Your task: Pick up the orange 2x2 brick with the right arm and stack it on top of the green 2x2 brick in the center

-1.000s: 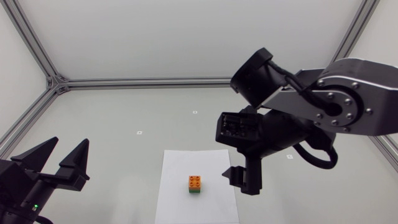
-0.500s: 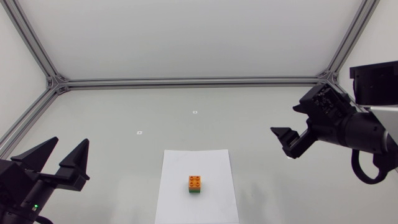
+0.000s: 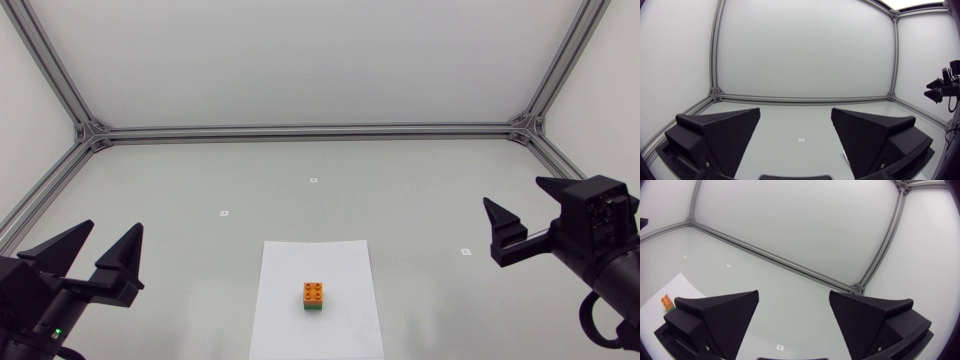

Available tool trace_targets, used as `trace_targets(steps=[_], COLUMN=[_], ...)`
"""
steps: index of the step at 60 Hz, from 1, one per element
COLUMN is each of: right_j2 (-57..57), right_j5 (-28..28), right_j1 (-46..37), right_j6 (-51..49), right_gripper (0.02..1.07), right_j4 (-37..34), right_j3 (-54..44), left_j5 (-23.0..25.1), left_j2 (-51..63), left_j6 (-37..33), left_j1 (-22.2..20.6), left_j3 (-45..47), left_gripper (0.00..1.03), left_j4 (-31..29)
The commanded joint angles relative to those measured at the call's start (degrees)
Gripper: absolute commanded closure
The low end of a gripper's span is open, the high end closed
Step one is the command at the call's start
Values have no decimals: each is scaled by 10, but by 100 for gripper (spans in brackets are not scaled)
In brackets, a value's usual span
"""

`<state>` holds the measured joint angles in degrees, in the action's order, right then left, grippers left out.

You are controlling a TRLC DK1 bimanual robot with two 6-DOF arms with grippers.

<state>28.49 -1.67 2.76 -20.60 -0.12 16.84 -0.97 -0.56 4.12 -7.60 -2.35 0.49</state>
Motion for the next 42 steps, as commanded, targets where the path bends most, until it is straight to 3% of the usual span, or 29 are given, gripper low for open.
trace_targets(steps=[1,42], right_j2=[-30,-229], right_j5=[3,14], right_j1=[-6,-23], right_j6=[28,167], right_gripper=[7,7], right_j4=[10,3], right_j3=[-25,-137], left_j5=[-2,-2], left_j2=[-1,-1], left_j6=[12,12], left_j1=[-4,-4], left_j3=[23,23], left_gripper=[4,4], left_j4=[-6,-6])
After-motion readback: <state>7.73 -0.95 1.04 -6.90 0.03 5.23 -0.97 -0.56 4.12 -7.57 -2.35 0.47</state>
